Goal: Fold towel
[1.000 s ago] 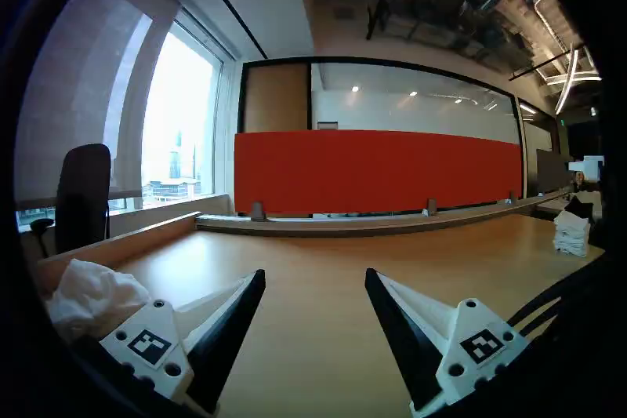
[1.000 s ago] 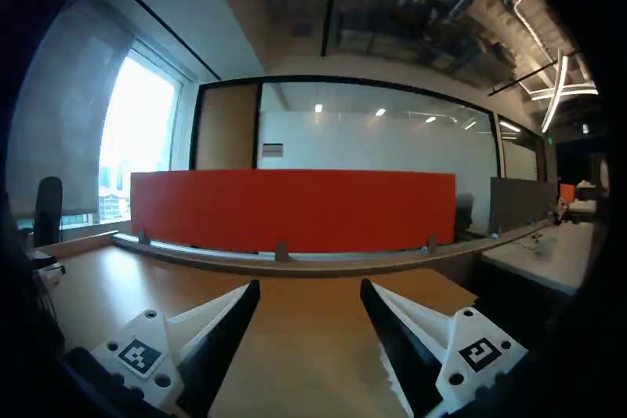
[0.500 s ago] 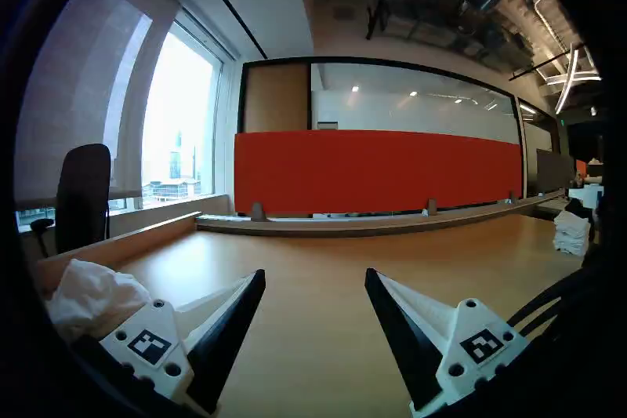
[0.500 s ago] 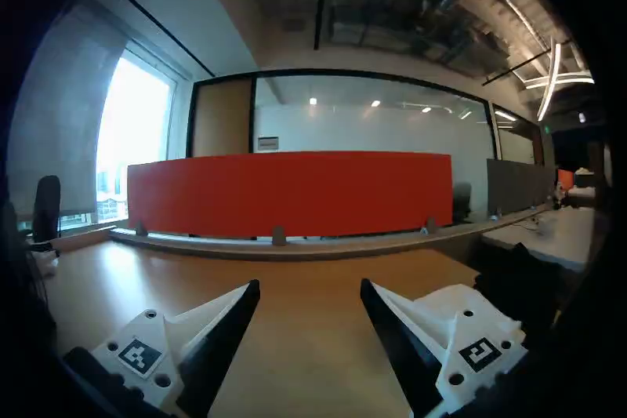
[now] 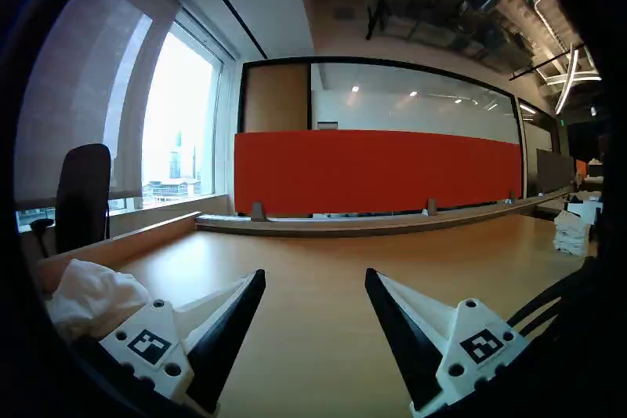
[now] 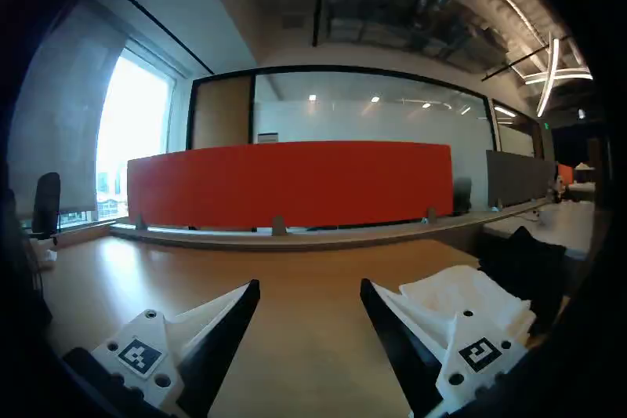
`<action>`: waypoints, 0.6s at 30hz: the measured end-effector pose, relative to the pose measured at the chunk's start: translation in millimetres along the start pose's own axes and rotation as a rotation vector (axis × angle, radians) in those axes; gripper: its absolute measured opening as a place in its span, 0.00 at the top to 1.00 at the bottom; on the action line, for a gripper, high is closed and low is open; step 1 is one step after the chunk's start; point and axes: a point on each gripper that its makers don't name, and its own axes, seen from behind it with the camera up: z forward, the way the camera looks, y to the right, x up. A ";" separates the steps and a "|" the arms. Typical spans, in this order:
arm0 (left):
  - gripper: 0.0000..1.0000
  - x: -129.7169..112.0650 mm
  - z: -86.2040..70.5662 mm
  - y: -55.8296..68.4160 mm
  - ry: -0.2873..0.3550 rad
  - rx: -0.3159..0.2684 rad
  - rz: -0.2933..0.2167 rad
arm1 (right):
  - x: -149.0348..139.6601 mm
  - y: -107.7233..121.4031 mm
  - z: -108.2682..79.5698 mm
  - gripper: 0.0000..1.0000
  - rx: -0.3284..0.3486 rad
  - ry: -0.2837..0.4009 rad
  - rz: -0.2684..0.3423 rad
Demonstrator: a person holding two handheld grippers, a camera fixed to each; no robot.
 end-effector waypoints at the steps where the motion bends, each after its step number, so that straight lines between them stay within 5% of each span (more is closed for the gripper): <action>1: 0.06 0.0 0.0 0.0 0.000 0.000 0.000 | -0.9 -0.7 -0.6 0.01 0.003 -0.001 0.002; 18: 0.06 0.0 -0.3 0.1 0.000 0.000 0.000 | -9.7 -8.7 -8.0 0.01 0.010 0.011 -0.024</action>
